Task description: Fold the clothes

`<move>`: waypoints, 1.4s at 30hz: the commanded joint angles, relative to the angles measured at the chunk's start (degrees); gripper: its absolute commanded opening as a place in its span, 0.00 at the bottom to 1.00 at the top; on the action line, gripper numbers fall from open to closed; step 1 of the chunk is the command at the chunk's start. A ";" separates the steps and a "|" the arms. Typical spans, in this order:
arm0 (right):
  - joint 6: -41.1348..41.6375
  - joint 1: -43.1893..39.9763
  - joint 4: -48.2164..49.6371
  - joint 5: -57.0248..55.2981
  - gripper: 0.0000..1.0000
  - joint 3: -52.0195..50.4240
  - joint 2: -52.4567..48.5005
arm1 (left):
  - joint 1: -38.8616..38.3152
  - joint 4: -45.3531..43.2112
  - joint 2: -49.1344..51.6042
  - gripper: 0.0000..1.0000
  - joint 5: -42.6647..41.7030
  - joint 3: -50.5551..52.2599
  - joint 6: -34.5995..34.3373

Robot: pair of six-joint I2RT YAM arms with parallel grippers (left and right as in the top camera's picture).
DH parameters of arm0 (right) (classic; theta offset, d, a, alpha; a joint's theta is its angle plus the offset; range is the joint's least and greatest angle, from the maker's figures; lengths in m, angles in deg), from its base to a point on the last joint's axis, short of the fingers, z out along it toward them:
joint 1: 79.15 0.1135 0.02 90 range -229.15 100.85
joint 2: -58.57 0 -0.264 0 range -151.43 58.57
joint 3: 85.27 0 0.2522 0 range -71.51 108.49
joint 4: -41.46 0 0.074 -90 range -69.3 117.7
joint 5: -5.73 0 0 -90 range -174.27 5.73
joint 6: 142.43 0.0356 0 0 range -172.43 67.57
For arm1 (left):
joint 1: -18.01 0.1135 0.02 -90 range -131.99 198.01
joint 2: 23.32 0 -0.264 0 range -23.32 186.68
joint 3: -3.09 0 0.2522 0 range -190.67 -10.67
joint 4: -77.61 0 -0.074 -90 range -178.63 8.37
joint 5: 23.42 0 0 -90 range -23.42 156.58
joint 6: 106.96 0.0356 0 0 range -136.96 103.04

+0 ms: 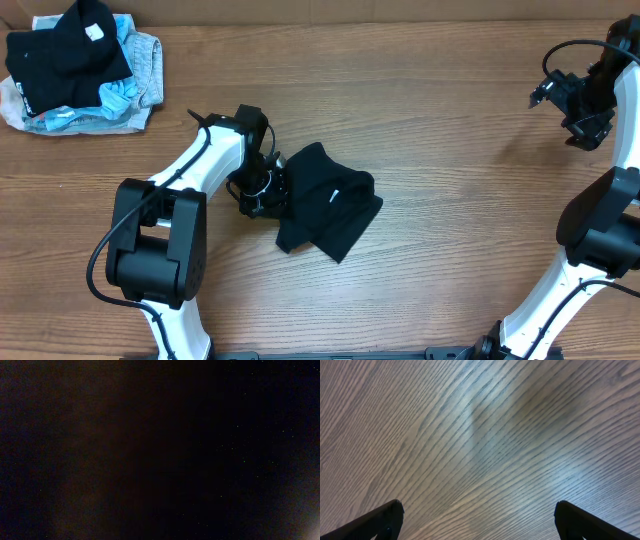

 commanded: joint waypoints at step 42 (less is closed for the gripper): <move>0.00 0.15 0.17 0.31 1.00 1.25 0.87 | -7.39 -21.09 -1.11 0.11 -22.40 -1.03 6.45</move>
